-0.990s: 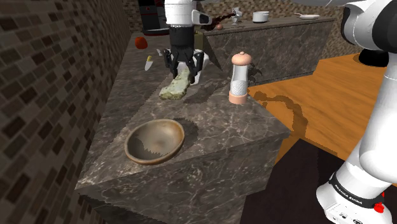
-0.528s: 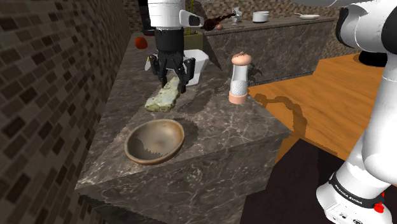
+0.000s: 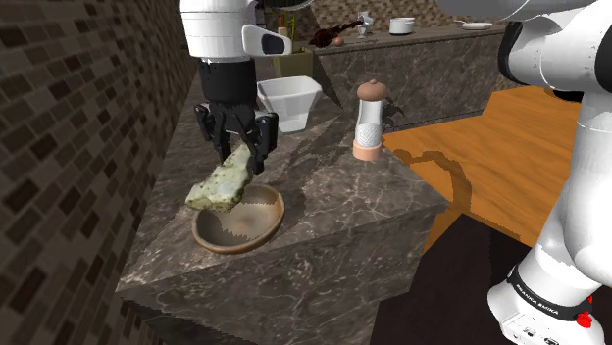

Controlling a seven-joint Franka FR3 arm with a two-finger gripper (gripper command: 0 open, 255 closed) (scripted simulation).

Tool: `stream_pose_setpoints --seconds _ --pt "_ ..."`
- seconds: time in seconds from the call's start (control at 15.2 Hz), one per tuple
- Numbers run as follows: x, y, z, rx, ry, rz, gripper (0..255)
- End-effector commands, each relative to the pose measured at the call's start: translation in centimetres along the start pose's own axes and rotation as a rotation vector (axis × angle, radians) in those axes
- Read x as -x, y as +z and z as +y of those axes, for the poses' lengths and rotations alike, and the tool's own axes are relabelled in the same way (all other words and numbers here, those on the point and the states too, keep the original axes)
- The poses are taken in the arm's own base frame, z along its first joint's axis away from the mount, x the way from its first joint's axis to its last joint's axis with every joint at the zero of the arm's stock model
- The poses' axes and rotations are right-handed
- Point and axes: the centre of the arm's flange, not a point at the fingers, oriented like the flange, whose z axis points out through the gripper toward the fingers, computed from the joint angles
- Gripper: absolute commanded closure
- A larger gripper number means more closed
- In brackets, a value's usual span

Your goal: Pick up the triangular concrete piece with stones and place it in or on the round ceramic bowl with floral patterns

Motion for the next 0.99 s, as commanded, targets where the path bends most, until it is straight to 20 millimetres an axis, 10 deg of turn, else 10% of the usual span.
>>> stream_pose_setpoints --seconds 0.0,0.92 --pt "0.8 0.7 0.0 -0.001 0.002 0.000 255" --pt "0.3 6.7 0.1 -0.001 0.002 0.000 255"
